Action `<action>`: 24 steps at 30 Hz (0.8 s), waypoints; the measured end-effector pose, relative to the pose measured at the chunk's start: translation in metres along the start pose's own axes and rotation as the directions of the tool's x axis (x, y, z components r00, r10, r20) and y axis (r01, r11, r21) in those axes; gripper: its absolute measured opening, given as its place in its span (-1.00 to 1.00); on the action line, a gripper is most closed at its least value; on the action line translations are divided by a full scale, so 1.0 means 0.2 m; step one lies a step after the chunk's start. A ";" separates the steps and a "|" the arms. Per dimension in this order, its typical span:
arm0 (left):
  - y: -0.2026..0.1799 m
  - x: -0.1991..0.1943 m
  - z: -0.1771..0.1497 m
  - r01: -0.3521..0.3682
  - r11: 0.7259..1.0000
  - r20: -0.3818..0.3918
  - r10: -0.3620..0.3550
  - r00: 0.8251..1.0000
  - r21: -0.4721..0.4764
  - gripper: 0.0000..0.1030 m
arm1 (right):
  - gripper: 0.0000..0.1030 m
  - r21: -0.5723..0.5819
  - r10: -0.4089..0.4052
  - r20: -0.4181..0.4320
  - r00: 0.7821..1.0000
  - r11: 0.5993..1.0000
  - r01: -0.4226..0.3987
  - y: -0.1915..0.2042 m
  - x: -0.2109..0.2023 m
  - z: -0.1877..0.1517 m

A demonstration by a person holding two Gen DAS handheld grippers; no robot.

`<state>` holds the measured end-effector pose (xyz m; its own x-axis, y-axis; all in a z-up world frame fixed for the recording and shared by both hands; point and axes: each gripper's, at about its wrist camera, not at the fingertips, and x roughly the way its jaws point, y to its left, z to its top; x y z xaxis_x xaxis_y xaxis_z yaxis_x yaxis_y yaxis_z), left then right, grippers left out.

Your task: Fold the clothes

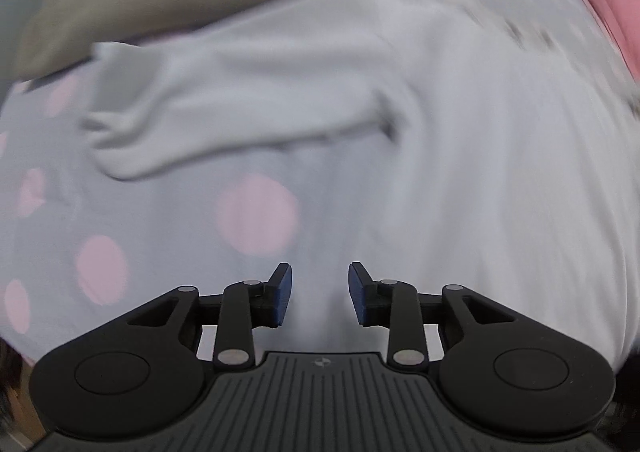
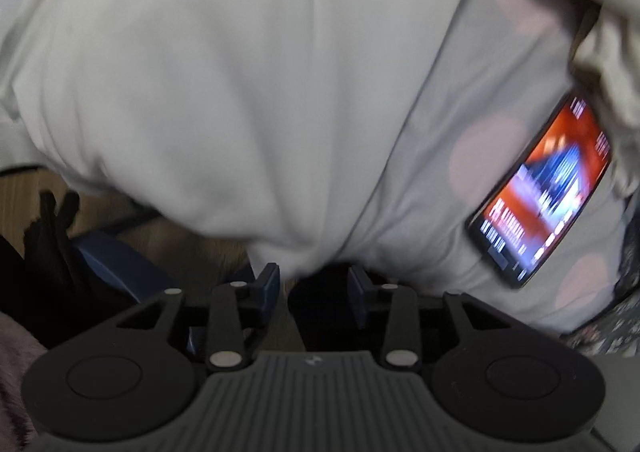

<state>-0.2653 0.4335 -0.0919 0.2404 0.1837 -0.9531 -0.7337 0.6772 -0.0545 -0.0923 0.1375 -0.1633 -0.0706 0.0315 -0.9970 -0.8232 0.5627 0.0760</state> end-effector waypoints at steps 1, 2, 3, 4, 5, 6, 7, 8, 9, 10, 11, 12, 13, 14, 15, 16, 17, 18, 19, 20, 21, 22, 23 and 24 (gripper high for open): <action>0.05 -0.02 0.03 -0.009 0.999 0.019 0.010 1.000 -0.035 -0.43 | -0.20 -0.001 0.000 0.032 0.999 1.000 0.000 0.00 -0.04 0.03; 0.11 -0.03 0.06 -0.021 0.997 0.043 0.024 0.999 -0.072 -0.43 | -0.20 -0.002 0.001 0.064 0.998 1.000 -0.001 0.00 -0.07 0.06; 0.16 -0.04 0.09 -0.032 0.993 0.069 0.040 0.997 -0.109 -0.42 | -0.20 -0.003 0.001 0.096 0.995 1.000 -0.001 -0.01 -0.11 0.08; 0.22 -0.05 0.12 -0.041 0.988 0.093 0.055 0.994 -0.146 -0.39 | -0.20 0.000 0.000 0.128 0.992 1.000 0.000 -0.01 -0.14 0.12; 0.27 -0.06 0.15 -0.047 0.982 0.117 0.069 0.991 -0.183 -0.24 | -0.20 0.003 -0.002 0.161 0.987 1.000 0.001 -0.01 -0.16 0.16; 0.33 -0.07 0.17 -0.051 0.975 0.142 0.084 0.986 -0.217 -0.06 | -0.20 0.007 -0.002 0.192 0.981 1.000 0.001 -0.01 -0.18 0.20; 0.38 -0.08 0.19 -0.055 0.967 0.168 0.099 0.981 -0.250 -0.04 | -0.20 0.010 -0.002 0.222 0.975 1.000 0.000 -0.01 -0.20 0.24; 0.43 -0.07 0.21 -0.067 0.959 0.181 0.120 0.976 -0.276 -0.04 | -0.20 0.014 -0.002 0.252 0.968 1.000 -0.002 -0.01 -0.22 0.28; 0.47 -0.06 0.23 -0.083 0.951 0.190 0.144 0.971 -0.299 -0.03 | -0.20 0.017 0.005 0.273 0.962 1.000 -0.010 0.01 -0.21 0.31; 0.52 -0.04 0.26 -0.097 0.942 0.198 0.167 0.966 -0.321 -0.03 | -0.20 0.019 0.013 0.292 0.956 1.000 -0.019 0.02 -0.19 0.34; 0.56 -0.03 0.28 -0.112 0.932 0.205 0.191 0.960 -0.344 -0.02 | -0.20 0.022 0.020 0.311 0.950 0.999 -0.028 0.04 -0.18 0.37; 0.59 -0.01 0.30 -0.125 0.925 0.207 0.209 0.956 -0.358 0.01 | -0.20 0.024 0.028 0.330 0.944 0.999 -0.038 0.06 -0.17 0.40; 0.62 0.01 0.32 -0.138 0.920 0.205 0.225 0.953 -0.368 0.02 | -0.19 0.026 0.035 0.348 0.937 0.999 -0.047 0.07 -0.16 0.42; 0.65 0.04 0.35 -0.152 0.916 0.202 0.240 0.949 -0.372 0.04 | -0.18 0.023 0.046 0.362 0.931 0.998 -0.058 0.08 -0.15 0.47; 0.67 0.08 0.37 -0.167 0.914 0.201 0.253 0.946 -0.369 0.05 | -0.16 0.018 0.056 0.372 0.926 0.998 -0.068 0.09 -0.14 0.51; 0.68 0.11 0.39 -0.181 0.914 0.200 0.266 0.943 -0.364 0.05 | -0.16 0.013 0.066 0.381 0.922 0.997 -0.077 0.09 -0.13 0.54; 0.69 0.15 0.41 -0.195 0.913 0.199 0.279 0.940 -0.359 0.05 | -0.16 0.007 0.076 0.389 0.918 0.996 -0.086 0.10 -0.12 0.57; 0.69 0.18 0.43 -0.202 0.913 0.199 0.285 0.938 -0.355 0.05 | -0.16 0.002 0.086 0.397 0.914 0.996 -0.094 0.11 -0.12 0.61; 0.70 0.22 0.45 -0.207 0.914 0.200 0.288 0.936 -0.350 0.05 | -0.15 -0.001 0.096 0.401 0.911 0.995 -0.104 0.12 -0.11 0.62; 0.69 0.25 0.46 -0.214 0.916 0.204 0.294 0.934 -0.338 0.05 | -0.15 -0.001 0.105 0.401 0.910 0.994 -0.114 0.11 -0.10 0.64; 0.68 0.27 0.47 -0.223 0.919 0.208 0.299 0.931 -0.324 0.05 | -0.15 0.002 0.112 0.398 0.911 0.992 -0.123 0.09 -0.08 0.64; 0.67 0.30 0.49 -0.238 0.922 0.215 0.311 0.926 -0.305 0.05 | -0.15 0.005 0.119 0.395 0.911 0.991 -0.131 0.07 -0.05 0.64; 0.66 0.32 0.50 -0.256 0.924 0.224 0.324 0.919 -0.283 0.03 | -0.15 0.009 0.126 0.391 0.912 0.990 -0.140 0.05 -0.02 0.64; 0.64 0.33 0.52 -0.274 0.926 0.235 0.336 0.912 -0.259 -0.06 | -0.15 0.019 0.127 0.387 0.913 0.989 -0.146 0.03 0.01 0.65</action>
<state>-0.2770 0.6060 -0.1310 0.1223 0.5627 -0.8176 -0.9102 0.3920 0.1336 -0.0240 0.2484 -0.1662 0.0491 0.4205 -0.9060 -0.7930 0.5679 0.2206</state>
